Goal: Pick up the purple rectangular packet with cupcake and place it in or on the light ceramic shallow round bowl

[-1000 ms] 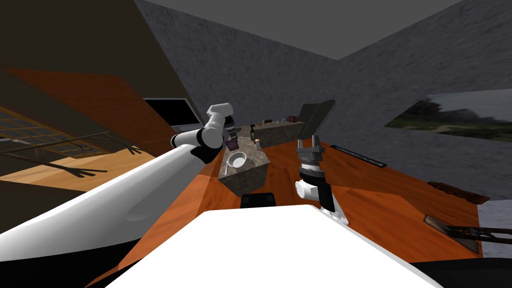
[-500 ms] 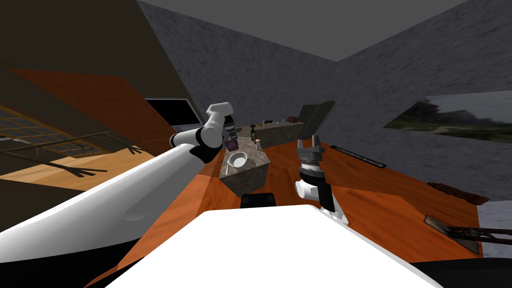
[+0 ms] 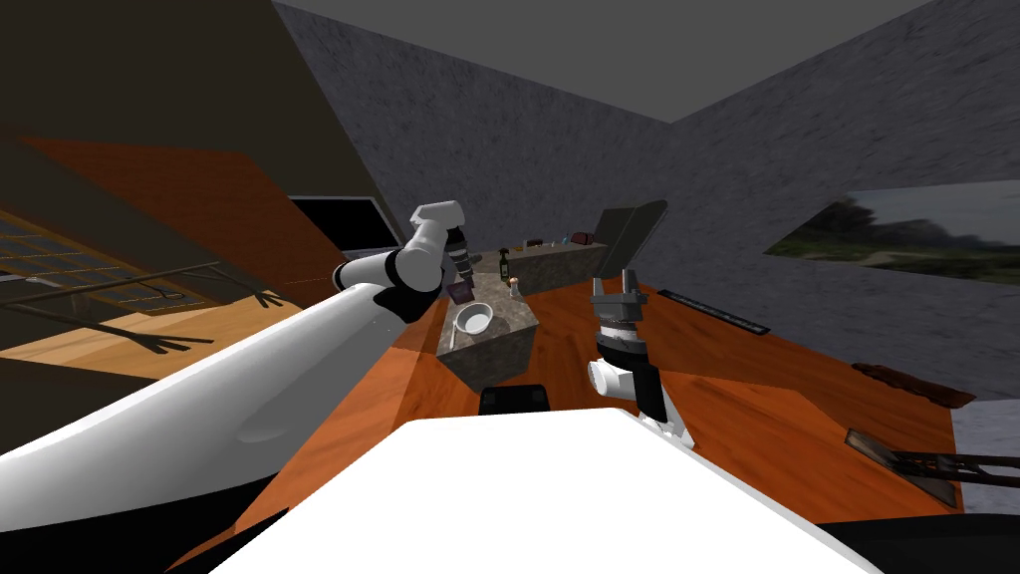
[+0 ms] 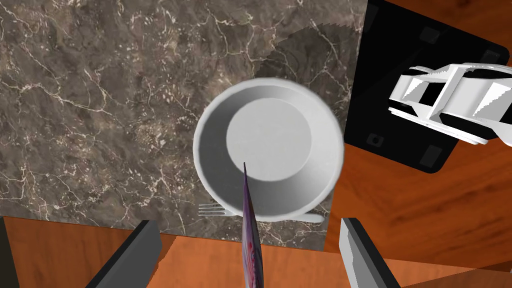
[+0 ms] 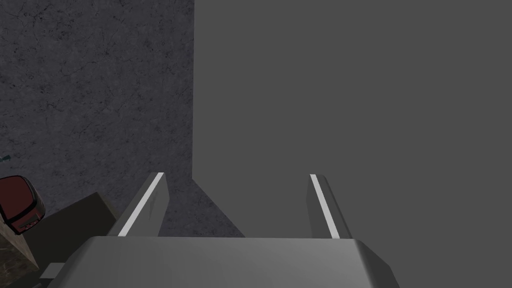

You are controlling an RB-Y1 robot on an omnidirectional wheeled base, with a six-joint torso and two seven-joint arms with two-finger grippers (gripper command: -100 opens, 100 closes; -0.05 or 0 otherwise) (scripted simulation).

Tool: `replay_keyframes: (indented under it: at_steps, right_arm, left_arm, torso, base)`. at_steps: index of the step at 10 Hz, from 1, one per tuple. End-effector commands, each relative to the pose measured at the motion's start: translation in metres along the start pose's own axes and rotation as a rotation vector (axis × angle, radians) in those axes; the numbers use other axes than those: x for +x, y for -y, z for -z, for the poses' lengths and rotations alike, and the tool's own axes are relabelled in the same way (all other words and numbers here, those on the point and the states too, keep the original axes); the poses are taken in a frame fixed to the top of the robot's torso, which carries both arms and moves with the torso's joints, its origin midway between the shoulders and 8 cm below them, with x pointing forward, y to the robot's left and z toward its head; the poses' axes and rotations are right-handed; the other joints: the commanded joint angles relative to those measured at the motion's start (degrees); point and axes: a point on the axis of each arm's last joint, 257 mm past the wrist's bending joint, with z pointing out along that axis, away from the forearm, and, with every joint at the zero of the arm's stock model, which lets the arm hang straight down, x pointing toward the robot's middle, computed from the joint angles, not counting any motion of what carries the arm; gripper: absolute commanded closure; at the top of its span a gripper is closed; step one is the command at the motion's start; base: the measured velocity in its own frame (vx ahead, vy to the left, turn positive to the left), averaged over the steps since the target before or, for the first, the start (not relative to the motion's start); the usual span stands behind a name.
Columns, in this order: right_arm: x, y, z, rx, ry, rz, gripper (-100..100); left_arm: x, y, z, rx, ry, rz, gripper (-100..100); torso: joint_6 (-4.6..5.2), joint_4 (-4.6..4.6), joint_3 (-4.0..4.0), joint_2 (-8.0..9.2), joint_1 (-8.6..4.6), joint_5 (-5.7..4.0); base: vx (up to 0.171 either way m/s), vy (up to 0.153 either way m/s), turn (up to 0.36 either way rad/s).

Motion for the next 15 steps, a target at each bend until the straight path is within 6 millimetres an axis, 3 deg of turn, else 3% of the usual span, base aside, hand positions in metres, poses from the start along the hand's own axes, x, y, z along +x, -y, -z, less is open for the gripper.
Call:
replay_keyframes:
  at_steps: [1,3,7,8,9,11,12,13,15]
  right_arm:
    - [0.000,0.000,0.000,0.000,0.000,0.000,0]
    - [0.000,0.000,0.000,0.000,0.000,0.000,0]
    - [0.000,0.000,0.000,0.000,0.000,0.000,0]
    - [0.000,0.000,0.000,0.000,0.000,0.000,0]
    - [0.000,0.000,0.000,0.000,0.000,0.000,0]
    - [0.000,0.000,0.000,0.000,0.000,0.000,0]
    - [0.000,0.000,0.000,0.000,0.000,0.000,0]
    - [0.000,0.000,0.000,0.000,0.000,0.000,0]
    - [0.000,0.000,0.000,0.000,0.000,0.000,0]
  left_arm:
    - [0.005,-0.004,0.009,0.000,-0.001,0.003,-100]
    - [0.005,-0.004,0.009,0.000,-0.001,0.003,-100]
    - [0.015,-0.012,0.030,-0.001,-0.001,0.005,-100]
    - [0.020,-0.017,0.041,-0.001,0.000,0.005,-100]
    - [0.022,-0.009,0.051,0.042,-0.024,0.013,-100]
    - [0.022,-0.020,0.046,-0.001,0.000,0.005,-100]
    - [0.022,-0.015,0.048,0.015,-0.009,0.006,-100]
    - [0.022,-0.016,0.047,0.012,-0.007,0.006,0]
    - [0.022,-0.016,0.047,0.013,-0.008,0.006,0]
  torso:
    - [0.00,0.00,0.00,0.00,0.00,0.00]
    - [-0.01,-0.02,-0.02,-0.02,0.05,0.02]
    - [-0.01,-0.02,-0.02,-0.03,0.05,0.02]
    - [-0.01,-0.02,-0.02,-0.02,0.04,0.02]
    - [0.00,-0.02,-0.03,-0.04,0.05,0.02]
    - [-0.01,-0.01,0.00,0.02,0.00,0.02]
    - [0.00,-0.02,0.00,0.02,-0.02,0.01]
    - [-0.01,-0.02,0.00,0.02,-0.03,0.01]
    - [0.00,-0.02,0.00,0.02,-0.05,0.00]
  base:
    - [0.025,0.039,-0.009]
    - [0.007,0.019,-0.001]
    - [0.014,0.028,-0.006]
    - [0.017,0.030,-0.004]
    - [0.013,0.027,-0.009]
    - [0.004,0.011,0.001]
    - [0.003,0.006,-0.002]
    - [0.000,0.000,0.000]
    - [0.000,0.000,0.000]
